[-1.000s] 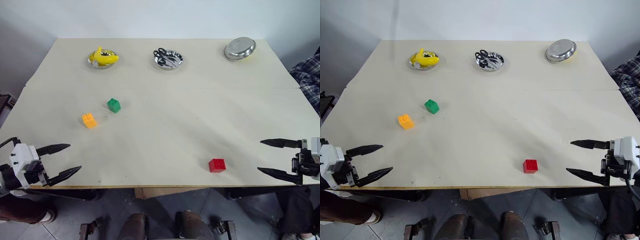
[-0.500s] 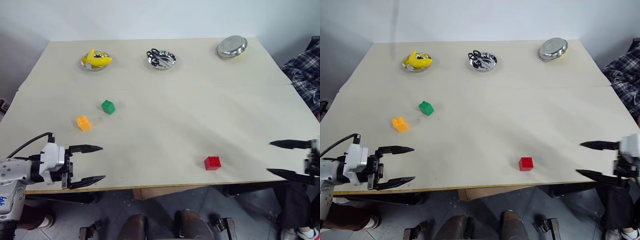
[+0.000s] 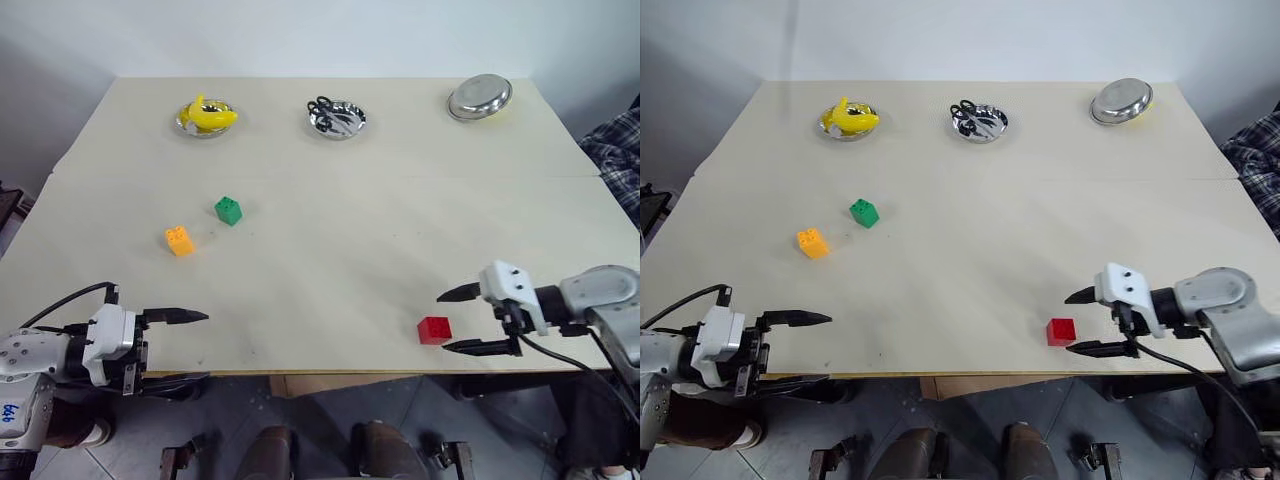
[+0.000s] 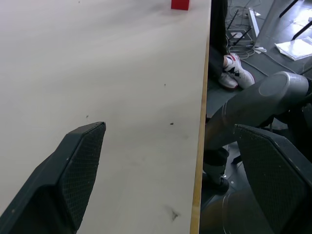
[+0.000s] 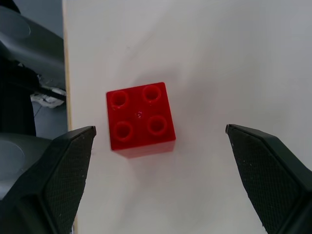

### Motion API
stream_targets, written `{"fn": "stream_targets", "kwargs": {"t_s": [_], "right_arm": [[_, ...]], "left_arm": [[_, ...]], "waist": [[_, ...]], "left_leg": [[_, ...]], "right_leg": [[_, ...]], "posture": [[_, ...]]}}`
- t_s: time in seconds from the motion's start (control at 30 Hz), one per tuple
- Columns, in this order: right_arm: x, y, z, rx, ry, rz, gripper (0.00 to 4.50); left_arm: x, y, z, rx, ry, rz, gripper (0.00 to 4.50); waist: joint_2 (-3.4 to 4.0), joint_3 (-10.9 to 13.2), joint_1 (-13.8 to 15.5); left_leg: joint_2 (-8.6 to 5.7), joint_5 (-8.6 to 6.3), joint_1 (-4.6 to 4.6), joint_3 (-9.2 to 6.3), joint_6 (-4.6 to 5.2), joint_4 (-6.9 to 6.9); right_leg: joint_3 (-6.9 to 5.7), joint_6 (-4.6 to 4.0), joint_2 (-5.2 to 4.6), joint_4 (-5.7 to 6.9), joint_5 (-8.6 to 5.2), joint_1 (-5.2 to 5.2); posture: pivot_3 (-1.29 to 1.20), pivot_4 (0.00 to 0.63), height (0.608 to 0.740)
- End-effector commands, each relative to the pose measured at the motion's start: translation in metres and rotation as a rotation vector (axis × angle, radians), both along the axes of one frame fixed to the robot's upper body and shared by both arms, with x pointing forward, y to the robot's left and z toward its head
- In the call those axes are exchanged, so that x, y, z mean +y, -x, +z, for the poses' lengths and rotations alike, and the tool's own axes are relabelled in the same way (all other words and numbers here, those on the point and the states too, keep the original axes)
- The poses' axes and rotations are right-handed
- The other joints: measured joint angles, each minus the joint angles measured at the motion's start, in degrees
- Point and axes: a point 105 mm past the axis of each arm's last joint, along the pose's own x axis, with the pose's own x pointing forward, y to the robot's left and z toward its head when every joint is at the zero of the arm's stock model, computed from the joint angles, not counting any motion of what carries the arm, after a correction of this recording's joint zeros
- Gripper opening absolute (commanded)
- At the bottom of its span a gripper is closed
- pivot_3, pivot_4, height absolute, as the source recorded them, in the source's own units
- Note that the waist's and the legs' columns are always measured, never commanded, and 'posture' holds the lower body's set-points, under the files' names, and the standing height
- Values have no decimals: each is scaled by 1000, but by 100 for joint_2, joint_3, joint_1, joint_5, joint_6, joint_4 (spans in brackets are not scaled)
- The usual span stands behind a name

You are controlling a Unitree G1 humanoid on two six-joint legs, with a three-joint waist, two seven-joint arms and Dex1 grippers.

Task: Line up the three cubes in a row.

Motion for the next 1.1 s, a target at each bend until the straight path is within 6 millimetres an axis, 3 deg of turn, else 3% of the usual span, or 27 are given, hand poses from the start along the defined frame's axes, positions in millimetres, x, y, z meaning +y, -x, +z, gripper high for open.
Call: {"fn": "stream_targets", "kwargs": {"t_s": [0.03,0.3,0.4,0.53,0.63,0.87,1.1], "right_arm": [[5,-4,2,-32,-11,18,3927],[4,-7,2,-59,-36,26,1489],[12,-11,15,-88,-112,35,1495],[36,-31,42,-138,-144,107,1495],[48,-47,50,-157,-131,149,1495],[31,-78,35,-80,23,162,1495],[39,-90,27,-65,37,194,1495]], "left_arm": [[-6,1,6,-37,13,-23,4500],[-2,1,4,-34,14,3,4500],[0,0,5,-44,30,31,4500],[8,-8,7,-59,70,104,4500],[14,-14,8,-74,94,146,4500],[9,-19,14,-103,107,161,4500],[9,-15,11,-102,115,182,4500]], "waist": [[0,0,-5],[0,0,-2],[0,0,-7],[7,4,-84],[7,4,-148],[6,5,-140],[7,6,-191]], "left_leg": [[0,0,0,0,0,0],[0,0,1,0,0,1],[0,0,1,0,0,1],[0,2,2,3,-3,4],[1,5,8,1,-8,4],[-11,-7,-2,-3,8,3],[-10,-8,-5,-2,8,-3]], "right_leg": [[0,0,0,1,0,0],[-3,0,1,6,0,1],[-2,0,1,6,0,1],[0,0,1,10,0,-1],[-3,-2,3,19,-1,-1],[-11,-3,-8,24,-2,-10],[-25,-1,-8,28,-1,-10]], "posture": [[0,150,740],[0,150,740],[0,150,740],[0,150,740],[0,150,740],[0,150,740],[0,150,740]]}}
